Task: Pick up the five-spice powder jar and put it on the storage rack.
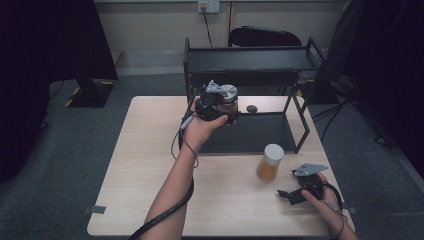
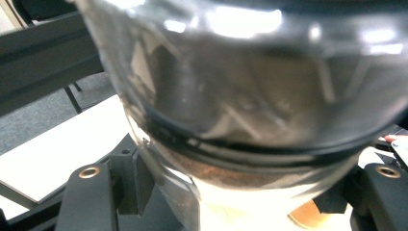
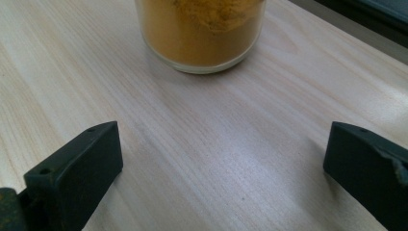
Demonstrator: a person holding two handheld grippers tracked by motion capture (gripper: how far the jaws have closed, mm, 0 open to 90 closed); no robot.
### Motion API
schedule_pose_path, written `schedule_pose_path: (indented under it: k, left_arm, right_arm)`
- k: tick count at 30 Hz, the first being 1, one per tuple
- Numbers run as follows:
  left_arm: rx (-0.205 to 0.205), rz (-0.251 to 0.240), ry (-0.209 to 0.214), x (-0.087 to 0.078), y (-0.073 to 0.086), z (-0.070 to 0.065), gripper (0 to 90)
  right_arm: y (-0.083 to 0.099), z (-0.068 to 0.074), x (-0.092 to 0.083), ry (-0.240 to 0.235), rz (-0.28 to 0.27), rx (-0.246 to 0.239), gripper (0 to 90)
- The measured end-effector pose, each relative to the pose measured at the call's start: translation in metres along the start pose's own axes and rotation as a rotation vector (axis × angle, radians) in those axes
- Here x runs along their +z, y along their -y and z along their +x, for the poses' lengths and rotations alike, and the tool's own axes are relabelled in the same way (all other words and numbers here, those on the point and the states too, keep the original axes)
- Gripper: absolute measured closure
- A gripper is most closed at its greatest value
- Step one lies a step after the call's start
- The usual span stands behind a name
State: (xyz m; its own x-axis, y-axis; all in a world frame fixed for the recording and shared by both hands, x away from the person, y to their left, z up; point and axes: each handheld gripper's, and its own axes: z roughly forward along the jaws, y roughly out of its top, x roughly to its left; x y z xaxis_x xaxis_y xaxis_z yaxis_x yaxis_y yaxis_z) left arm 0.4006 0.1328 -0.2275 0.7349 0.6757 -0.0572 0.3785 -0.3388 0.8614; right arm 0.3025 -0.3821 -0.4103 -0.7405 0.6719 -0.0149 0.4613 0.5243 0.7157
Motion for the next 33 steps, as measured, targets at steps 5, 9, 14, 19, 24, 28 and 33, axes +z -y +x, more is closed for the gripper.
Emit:
schedule_pose_path:
  k: [5,9,14,19,24,28,33]
  left_arm:
    - [0.004,-0.002,0.007,-0.004,-0.012,0.001,31.7]
    - [0.002,0.000,0.008,-0.008,-0.020,0.004,31.6]
    - [0.002,0.003,-0.003,-0.012,-0.030,0.006,31.6]
    - [0.014,0.008,-0.018,-0.018,-0.044,0.006,31.6]
    - [0.013,-0.002,-0.010,-0.023,-0.055,0.006,31.6]
    - [0.024,-0.006,-0.009,-0.029,-0.072,0.004,31.6]
    - [0.035,-0.013,-0.013,-0.035,-0.088,0.000,31.6]
  right_arm:
    - [0.000,0.000,0.000,0.000,0.000,0.000,0.0]
    - [0.000,0.000,0.000,0.000,0.000,0.000,0.0]
    - [0.000,0.000,0.000,-0.001,0.000,0.000,0.0]
    - [0.000,0.000,0.000,0.000,0.000,0.000,0.0]
    - [0.000,0.000,0.000,0.000,0.001,0.000,0.0]
    - [0.000,0.000,0.000,0.000,0.001,0.000,0.0]
    - [0.000,0.000,0.000,0.000,0.000,0.000,0.0]
